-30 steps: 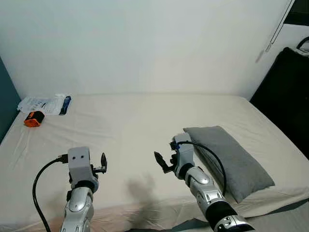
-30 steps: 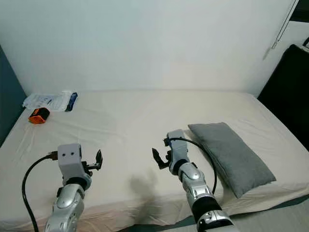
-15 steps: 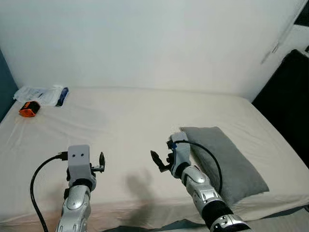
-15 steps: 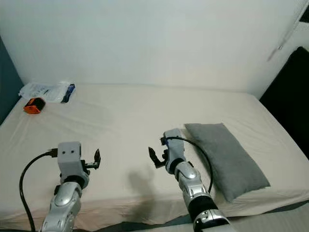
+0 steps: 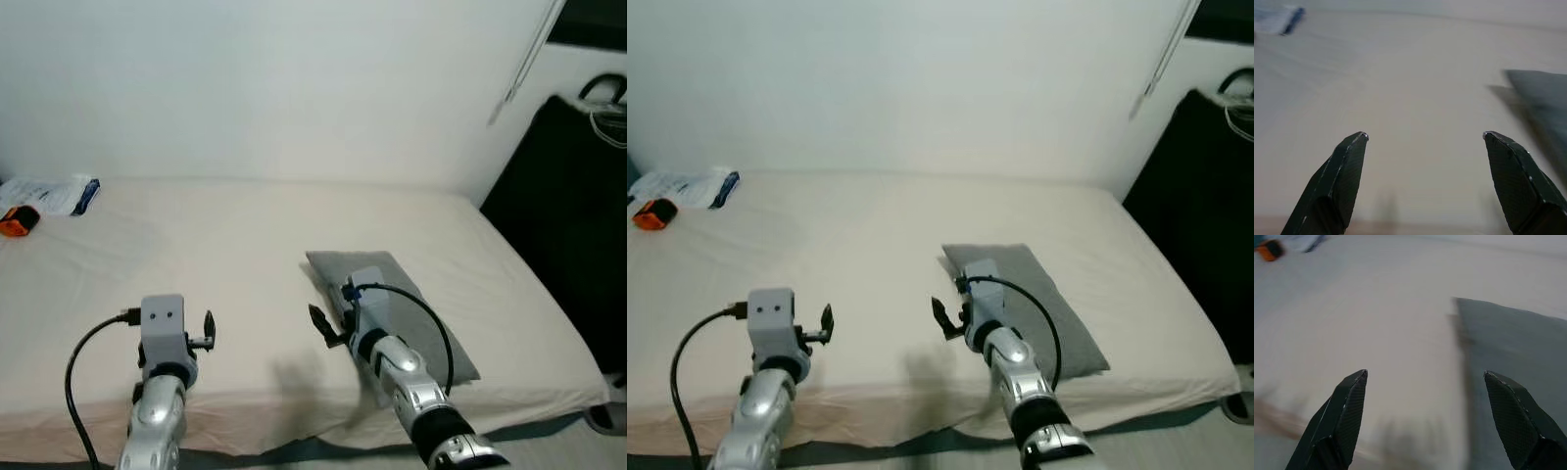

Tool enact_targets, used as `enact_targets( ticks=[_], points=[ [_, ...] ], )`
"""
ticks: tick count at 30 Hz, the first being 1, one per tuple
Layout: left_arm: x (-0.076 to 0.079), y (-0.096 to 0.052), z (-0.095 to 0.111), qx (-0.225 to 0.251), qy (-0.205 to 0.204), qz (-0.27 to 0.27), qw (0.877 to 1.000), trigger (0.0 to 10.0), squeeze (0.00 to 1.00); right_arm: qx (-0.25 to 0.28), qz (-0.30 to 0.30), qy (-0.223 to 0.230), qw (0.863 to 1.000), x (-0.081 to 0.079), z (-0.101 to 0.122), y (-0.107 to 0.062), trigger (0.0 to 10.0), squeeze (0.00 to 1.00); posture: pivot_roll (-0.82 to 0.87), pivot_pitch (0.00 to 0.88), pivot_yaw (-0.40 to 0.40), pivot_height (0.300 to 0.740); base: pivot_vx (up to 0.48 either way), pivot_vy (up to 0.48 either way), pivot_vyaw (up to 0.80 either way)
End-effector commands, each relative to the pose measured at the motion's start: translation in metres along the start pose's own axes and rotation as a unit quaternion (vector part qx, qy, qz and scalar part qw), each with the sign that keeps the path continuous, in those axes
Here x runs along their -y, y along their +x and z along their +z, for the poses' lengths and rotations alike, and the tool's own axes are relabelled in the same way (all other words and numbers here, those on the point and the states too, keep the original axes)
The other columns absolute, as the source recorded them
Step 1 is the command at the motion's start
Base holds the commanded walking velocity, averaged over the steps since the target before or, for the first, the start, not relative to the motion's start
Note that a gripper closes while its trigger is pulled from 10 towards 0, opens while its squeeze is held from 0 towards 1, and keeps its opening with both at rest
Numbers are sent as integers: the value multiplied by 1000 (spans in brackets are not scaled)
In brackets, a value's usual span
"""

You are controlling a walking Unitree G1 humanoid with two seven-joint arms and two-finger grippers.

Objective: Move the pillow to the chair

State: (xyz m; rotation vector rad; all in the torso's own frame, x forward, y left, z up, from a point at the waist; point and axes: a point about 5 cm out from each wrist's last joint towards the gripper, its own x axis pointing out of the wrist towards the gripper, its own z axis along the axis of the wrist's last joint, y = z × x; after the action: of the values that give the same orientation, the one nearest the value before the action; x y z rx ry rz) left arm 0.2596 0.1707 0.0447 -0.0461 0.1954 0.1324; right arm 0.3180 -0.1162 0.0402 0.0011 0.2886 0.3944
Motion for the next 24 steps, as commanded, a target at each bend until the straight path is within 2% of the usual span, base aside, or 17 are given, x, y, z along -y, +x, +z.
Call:
enact_targets(
  ticks=[1, 4, 7, 24],
  points=[
    [4, 2, 6, 6, -2, -16, 1000, 10000, 0, 2, -5, 6, 1000, 0, 1, 1, 10000, 0, 74, 0, -107, 729, 0, 469, 0],
    [6, 3, 5, -1, 17, -26, 1000, 10000, 0, 2, -7, 8, 1000, 0, 1, 1, 10000, 0, 73, 0, -102, 729, 0, 469, 0],
    [7, 3, 4, -6, 12, -27, 1000, 10000, 0, 3, -8, 9, 1000, 0, 1, 1, 10000, 0, 72, 0, -99, 729, 0, 469, 0],
    [11, 2, 3, -9, 5, -23, 1000, 10000, 0, 3, -12, 11, 1000, 3, 1, 0, 10000, 0, 65, 0, -105, 729, 0, 0, 0]
  ],
)
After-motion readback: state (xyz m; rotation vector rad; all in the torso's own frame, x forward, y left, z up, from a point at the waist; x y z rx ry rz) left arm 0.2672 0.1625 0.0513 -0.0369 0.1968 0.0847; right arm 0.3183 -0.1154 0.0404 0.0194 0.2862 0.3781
